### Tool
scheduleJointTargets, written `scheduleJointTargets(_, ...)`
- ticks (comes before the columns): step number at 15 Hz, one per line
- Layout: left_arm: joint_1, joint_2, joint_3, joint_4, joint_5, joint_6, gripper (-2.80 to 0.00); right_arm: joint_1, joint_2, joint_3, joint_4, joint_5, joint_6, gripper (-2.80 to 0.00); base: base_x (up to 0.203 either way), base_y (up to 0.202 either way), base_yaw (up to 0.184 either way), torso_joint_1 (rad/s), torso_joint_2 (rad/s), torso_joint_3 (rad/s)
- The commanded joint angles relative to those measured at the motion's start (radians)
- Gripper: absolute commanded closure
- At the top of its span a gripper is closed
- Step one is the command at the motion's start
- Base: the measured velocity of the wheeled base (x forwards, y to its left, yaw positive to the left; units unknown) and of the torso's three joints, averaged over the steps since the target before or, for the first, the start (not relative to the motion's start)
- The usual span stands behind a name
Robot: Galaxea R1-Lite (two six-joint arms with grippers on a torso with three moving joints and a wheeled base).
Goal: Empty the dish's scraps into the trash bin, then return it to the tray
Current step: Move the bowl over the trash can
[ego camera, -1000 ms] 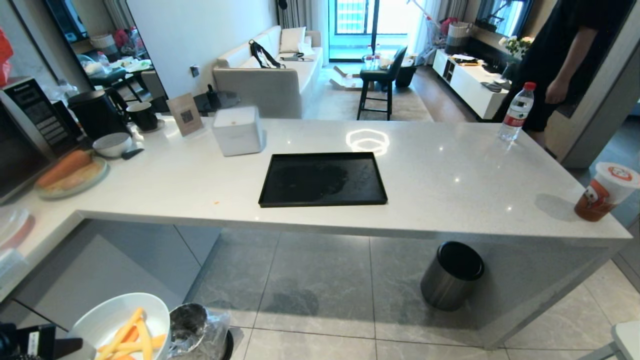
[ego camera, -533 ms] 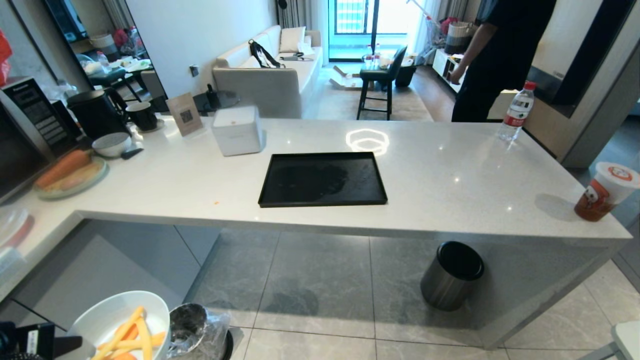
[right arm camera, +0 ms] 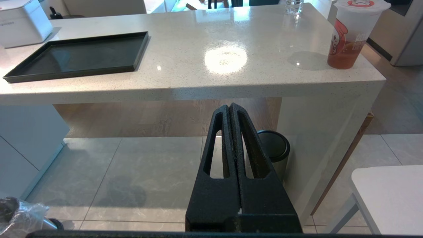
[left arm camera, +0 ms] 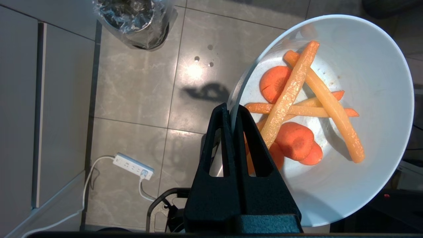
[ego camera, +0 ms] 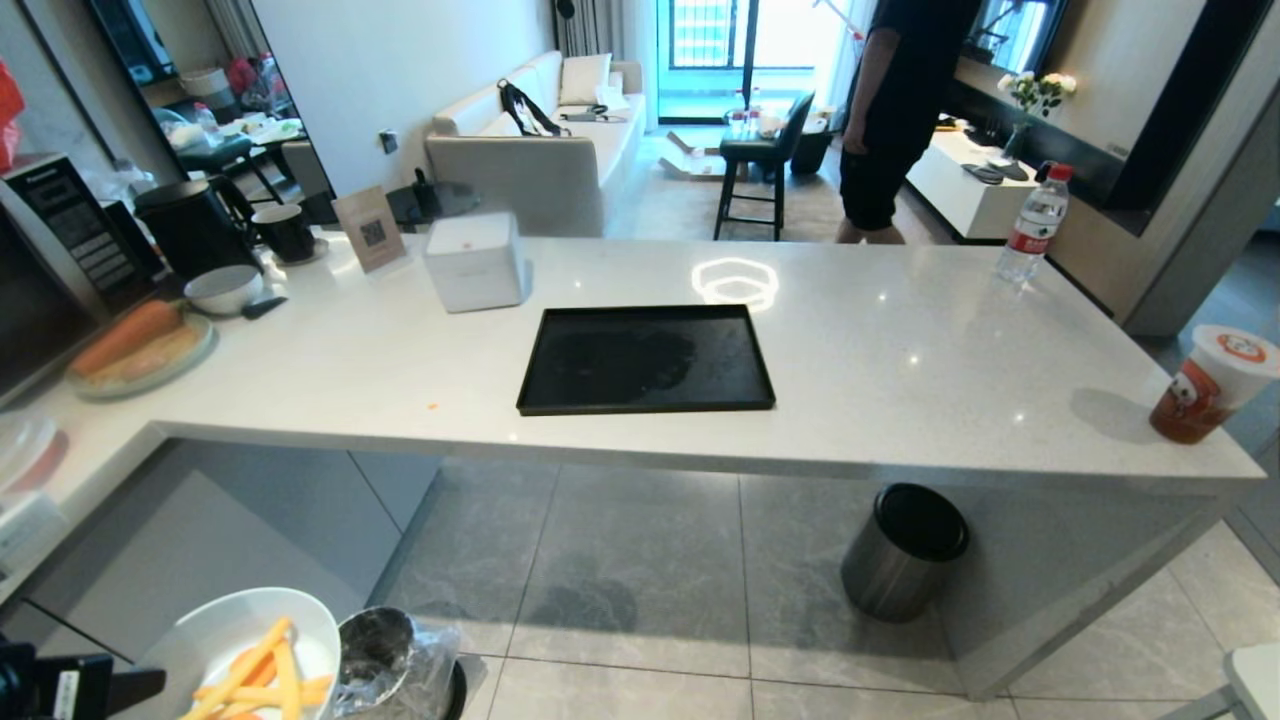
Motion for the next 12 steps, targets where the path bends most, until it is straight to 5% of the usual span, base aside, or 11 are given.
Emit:
scheduleJointTargets(1, 0.001, 0.003, -0.003, 0.003, -0.001, 0.000, 0.00, 0.000, 0.000, 0.000, -0.001, -0.001, 0.001, 0.00, 0.000, 0.000, 0.000, 0.000, 0.00, 0.000)
scheduleJointTargets(12, -0.004, 0.003, -0.003, 0.005, 0.005, -0.004, 0.00, 0.000, 0.000, 0.000, -0.001, -0.001, 0.001, 0.00, 0.000, 0.000, 0.000, 0.000, 0.00, 0.000)
